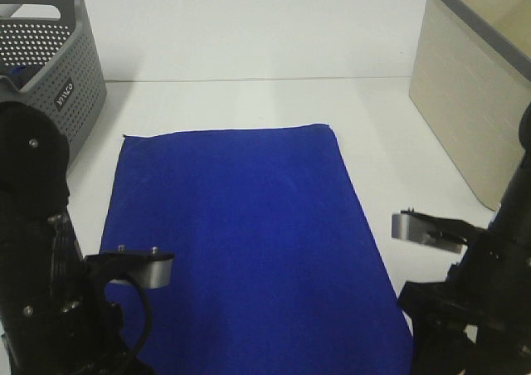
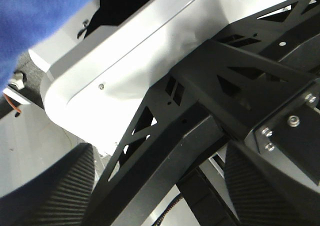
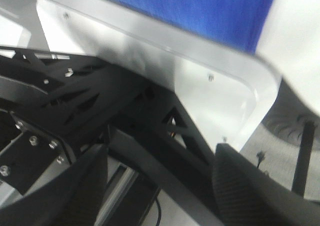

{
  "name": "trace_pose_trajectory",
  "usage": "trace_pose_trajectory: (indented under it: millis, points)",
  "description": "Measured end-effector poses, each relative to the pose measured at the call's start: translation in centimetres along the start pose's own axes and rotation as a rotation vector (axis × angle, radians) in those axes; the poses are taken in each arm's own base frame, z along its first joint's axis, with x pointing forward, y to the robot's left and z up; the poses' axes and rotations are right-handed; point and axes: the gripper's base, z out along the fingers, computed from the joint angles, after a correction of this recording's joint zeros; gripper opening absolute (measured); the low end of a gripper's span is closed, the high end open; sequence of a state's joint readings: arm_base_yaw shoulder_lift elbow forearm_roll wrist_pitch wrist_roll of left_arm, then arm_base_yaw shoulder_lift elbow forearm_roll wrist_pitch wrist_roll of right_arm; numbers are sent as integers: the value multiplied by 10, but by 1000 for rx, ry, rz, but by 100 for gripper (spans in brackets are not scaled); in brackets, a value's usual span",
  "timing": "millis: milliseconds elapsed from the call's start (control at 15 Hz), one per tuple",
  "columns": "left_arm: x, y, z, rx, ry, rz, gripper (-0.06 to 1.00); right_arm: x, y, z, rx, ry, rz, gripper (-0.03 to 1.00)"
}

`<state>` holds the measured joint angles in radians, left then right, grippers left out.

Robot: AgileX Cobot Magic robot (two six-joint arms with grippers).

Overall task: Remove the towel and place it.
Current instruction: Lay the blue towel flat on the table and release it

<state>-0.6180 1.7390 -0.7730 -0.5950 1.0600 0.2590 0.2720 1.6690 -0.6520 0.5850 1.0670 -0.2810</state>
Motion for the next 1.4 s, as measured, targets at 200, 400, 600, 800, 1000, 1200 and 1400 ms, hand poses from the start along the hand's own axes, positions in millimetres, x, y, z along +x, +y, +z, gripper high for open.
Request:
trace_pose_trajectory:
  millis: [200,400,600,800,1000,1200,1400]
  points:
    - [-21,-8,-27,-54,-83,81,69,-18,15,-34,54,-110,-62,61]
    - [-45,5,-75,-116,-241,43,69,-37,32,-78,138,-250,-114,61]
    - [-61,31,-133,-167,-419,-38,69,-64,51,-130,242,-402,-147,61]
    - [-78,51,-177,-213,-549,-98,69,-101,69,-171,289,-483,-180,61]
    - [-112,65,-196,-304,-588,-137,69,-146,82,-197,301,-570,-219,61]
    - [-155,80,-205,-367,-582,-164,69,-188,83,-201,301,-617,-238,61]
    - [-199,98,-202,-394,-583,-163,69,-224,72,-185,311,-590,-255,61]
